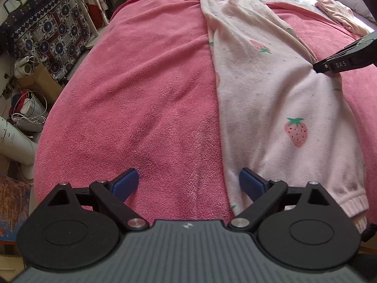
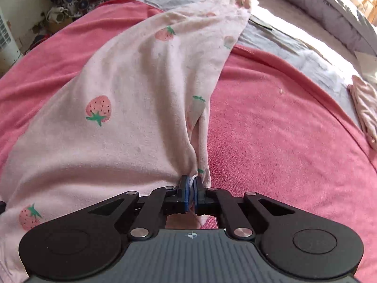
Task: Fold clothes
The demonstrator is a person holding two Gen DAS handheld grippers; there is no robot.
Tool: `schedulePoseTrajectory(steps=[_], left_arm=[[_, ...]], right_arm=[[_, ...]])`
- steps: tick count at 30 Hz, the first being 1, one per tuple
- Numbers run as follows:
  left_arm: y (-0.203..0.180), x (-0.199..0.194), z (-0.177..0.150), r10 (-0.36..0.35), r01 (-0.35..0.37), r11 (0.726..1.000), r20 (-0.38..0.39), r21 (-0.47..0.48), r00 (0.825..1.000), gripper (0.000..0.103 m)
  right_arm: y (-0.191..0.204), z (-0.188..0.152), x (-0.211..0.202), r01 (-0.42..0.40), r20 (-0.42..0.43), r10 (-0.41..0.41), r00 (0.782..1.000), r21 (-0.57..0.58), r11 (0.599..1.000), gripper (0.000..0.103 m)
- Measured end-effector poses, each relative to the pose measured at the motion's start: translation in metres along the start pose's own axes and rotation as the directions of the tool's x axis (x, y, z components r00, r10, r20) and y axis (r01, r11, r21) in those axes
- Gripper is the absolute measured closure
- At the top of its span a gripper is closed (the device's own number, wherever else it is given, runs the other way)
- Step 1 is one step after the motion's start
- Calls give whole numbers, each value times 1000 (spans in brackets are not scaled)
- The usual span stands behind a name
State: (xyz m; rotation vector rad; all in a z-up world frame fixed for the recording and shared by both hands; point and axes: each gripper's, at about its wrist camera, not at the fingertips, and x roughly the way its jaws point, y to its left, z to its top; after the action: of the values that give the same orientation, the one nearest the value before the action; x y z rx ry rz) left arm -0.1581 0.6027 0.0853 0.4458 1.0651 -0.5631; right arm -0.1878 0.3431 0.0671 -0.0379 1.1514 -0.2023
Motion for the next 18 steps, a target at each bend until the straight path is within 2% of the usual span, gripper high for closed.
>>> schedulePoseTrajectory(steps=[2,3,4,6,10,11,14,15,16,17,18], left_arm=[[0,0,-1,0,0,1000,0,6,1000,8],[-1,-1,-1,1,-1,1000,-1,10,1000,8],[-1,-1,-1,2,-2,1000,-3,13,1000,8],[0,-3,-1,3,-3,1000,-6,12,1000,8],[1,-7,0,11,-11,1000,-6,-1,1000,9],[1,-10,2,17,-17,1000,4,-7,1000,9],[2,-23,13,9,-8,1000,97,-7,995,10],[2,-25,17,6,-6,1000,123,0,992,10],[1,-26,22,3,-5,1000,148,8,989,10],[0,-25,25,1,-3,1000,157,12,988,10],[-1,-24,27,-1,-2,1000,162,14,987,10]], right_arm=[[-1,-1,-5,12,8,-12,1000,-3,1000,93],[-5,-3,-8,30,9,-30,1000,15,999,80],[-10,-6,-9,38,4,-38,999,39,999,72],[-20,-11,-11,43,-7,-42,999,87,995,72],[-16,-8,-18,72,-10,-72,997,64,995,73],[-22,-7,-20,49,-10,-48,999,122,991,73],[-48,-9,-29,-40,10,39,999,332,942,70],[-57,-12,-35,-48,22,43,999,389,920,70],[-60,-14,-42,-28,25,20,999,408,913,70],[-58,-16,-49,-28,31,17,999,384,923,70],[-53,-18,-56,-57,39,47,998,346,937,70]])
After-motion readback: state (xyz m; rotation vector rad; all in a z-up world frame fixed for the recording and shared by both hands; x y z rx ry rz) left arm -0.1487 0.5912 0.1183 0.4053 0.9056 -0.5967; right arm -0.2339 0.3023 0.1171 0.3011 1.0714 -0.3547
